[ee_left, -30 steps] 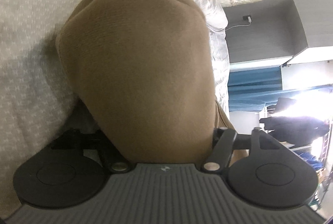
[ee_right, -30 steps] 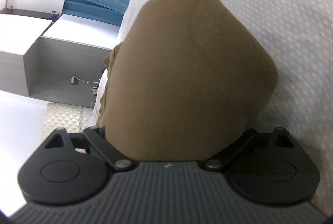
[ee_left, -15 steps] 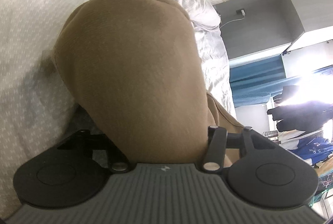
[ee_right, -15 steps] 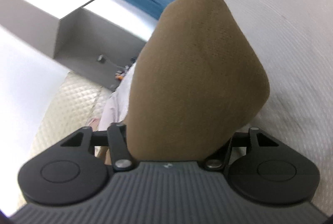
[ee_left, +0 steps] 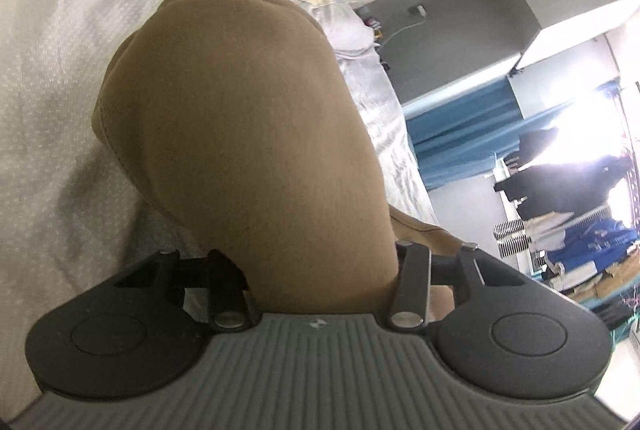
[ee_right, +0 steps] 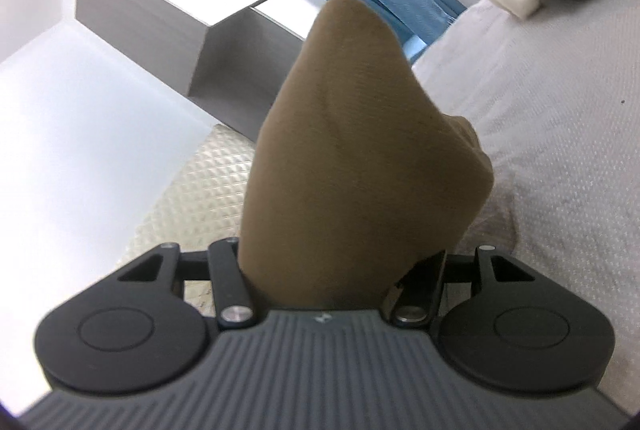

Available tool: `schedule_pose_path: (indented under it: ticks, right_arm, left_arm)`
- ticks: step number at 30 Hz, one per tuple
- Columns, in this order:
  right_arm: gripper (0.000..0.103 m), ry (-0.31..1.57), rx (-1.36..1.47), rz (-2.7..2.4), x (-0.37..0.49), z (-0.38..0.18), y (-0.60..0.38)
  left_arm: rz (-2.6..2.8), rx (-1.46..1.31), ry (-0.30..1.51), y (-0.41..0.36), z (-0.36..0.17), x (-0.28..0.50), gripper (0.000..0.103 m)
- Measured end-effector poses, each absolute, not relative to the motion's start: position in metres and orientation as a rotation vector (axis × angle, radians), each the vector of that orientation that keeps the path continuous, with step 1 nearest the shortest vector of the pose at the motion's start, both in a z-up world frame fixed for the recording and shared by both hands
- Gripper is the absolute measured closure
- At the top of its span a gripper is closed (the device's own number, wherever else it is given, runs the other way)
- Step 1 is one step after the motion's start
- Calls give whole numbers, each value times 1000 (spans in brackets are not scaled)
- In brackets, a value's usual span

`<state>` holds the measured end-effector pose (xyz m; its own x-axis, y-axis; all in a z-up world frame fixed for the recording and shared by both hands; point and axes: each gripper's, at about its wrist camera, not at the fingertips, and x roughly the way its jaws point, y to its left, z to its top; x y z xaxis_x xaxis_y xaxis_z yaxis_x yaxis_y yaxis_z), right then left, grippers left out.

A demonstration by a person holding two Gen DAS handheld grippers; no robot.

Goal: Fold large clothes
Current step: 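Lift the hoodie bundle with both grippers and carry it toward the clothes pile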

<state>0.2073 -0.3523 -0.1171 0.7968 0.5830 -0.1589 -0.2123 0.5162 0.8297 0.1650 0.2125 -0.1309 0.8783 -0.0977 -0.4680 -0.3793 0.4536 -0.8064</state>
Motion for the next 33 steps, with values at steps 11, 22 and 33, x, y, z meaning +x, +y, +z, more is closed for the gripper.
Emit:
schedule_pose_path:
  ticks: [11,22,33]
  right_arm:
    - [45,354,923,490,155,-66,-394]
    - [45,235,932,449,112,-24,-456]
    - [45,101,929,382,150,35,-532]
  left_arm:
    - [56,-1053,497,165,-78,130,54]
    - [-90,-979,471,98,4,149,54]
    - [-241,-913,470,-1,98,253,54]
